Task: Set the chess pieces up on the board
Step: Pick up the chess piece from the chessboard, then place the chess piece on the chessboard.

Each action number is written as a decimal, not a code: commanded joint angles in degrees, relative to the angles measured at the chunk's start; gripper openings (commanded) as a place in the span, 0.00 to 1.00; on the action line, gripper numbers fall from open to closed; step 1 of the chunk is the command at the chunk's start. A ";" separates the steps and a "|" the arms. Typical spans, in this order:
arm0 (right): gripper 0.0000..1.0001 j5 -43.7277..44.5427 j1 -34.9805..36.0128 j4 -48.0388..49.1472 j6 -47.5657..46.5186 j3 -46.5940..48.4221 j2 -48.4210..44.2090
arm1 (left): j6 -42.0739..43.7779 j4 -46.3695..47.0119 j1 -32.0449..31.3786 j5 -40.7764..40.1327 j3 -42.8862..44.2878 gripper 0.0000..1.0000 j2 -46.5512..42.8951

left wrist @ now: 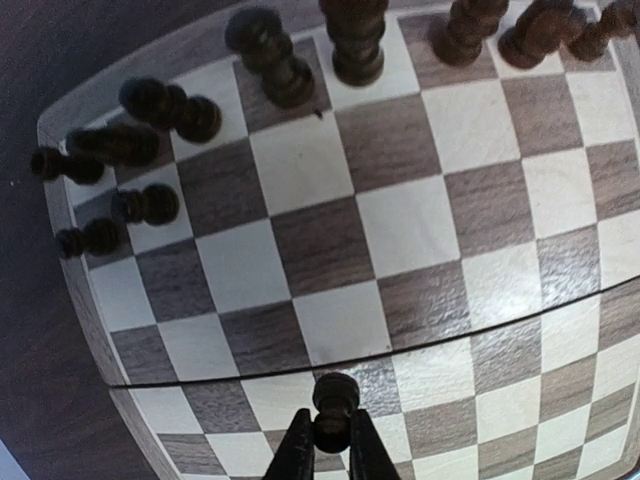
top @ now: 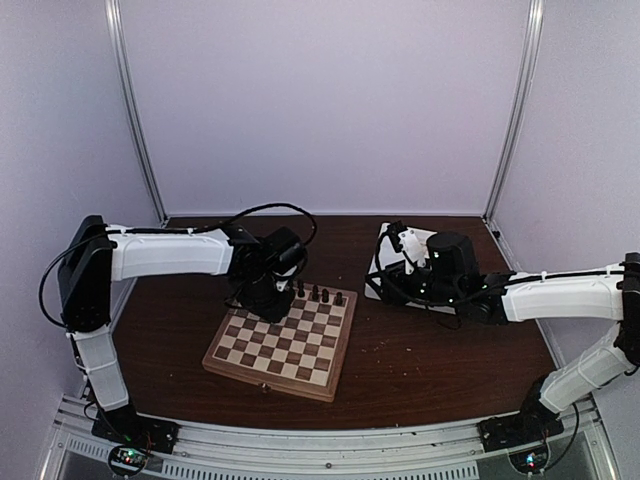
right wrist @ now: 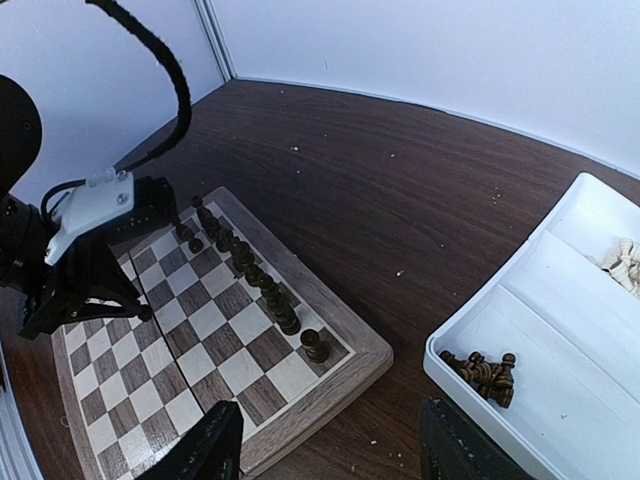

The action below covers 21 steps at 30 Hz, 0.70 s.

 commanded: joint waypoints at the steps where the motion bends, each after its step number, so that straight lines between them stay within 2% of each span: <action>1: 0.62 0.33 -0.46 0.37 0.24 -0.71 -1.39 | 2.52 -1.93 0.65 -2.39 4.93 0.09 2.18; 21: 0.62 0.97 -0.96 -0.33 -0.22 -1.50 -2.86 | 7.28 -0.93 4.33 -5.72 11.81 0.08 8.45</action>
